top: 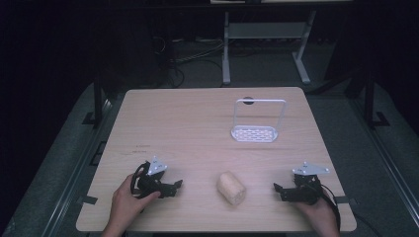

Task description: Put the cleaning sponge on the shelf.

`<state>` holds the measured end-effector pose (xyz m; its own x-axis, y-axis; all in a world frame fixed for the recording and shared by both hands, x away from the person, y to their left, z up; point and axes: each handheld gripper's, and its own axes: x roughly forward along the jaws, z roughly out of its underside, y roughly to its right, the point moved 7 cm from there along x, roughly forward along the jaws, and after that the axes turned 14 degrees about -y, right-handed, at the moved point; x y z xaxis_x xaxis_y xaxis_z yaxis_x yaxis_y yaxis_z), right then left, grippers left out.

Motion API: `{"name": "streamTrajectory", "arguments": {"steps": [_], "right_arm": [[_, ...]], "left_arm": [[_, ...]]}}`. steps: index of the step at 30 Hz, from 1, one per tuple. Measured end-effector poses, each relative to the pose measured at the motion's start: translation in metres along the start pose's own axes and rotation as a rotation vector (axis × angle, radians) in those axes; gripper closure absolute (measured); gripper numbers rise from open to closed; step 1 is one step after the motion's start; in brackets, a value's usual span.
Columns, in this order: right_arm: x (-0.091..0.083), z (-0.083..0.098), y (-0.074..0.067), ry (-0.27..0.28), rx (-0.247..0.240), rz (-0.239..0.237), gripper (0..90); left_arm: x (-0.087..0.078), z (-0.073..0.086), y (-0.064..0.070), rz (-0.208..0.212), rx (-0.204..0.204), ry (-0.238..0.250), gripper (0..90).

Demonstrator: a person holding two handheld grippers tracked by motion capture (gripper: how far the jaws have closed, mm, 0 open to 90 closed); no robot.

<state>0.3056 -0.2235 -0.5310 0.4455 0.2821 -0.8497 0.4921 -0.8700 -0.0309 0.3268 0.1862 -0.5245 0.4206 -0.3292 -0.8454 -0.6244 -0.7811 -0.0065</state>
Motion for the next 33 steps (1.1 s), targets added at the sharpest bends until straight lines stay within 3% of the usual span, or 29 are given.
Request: {"name": "streamTrajectory", "arguments": {"steps": [10,18,33], "right_arm": [[-0.003,0.0,0.001,-0.024,0.011,-0.023,9.8],[-0.009,-0.005,0.0,-0.007,0.01,-0.037,9.8],[-0.021,-0.02,-0.017,0.021,-0.027,-0.076,9.8]], "left_arm": [[0.0,0.0,0.0,0.0,0.0,0.0,12.6],[0.0,0.0,0.0,0.0,0.0,0.0,12.6],[0.0,0.0,0.0,0.0,0.0,0.0,12.6]]}}
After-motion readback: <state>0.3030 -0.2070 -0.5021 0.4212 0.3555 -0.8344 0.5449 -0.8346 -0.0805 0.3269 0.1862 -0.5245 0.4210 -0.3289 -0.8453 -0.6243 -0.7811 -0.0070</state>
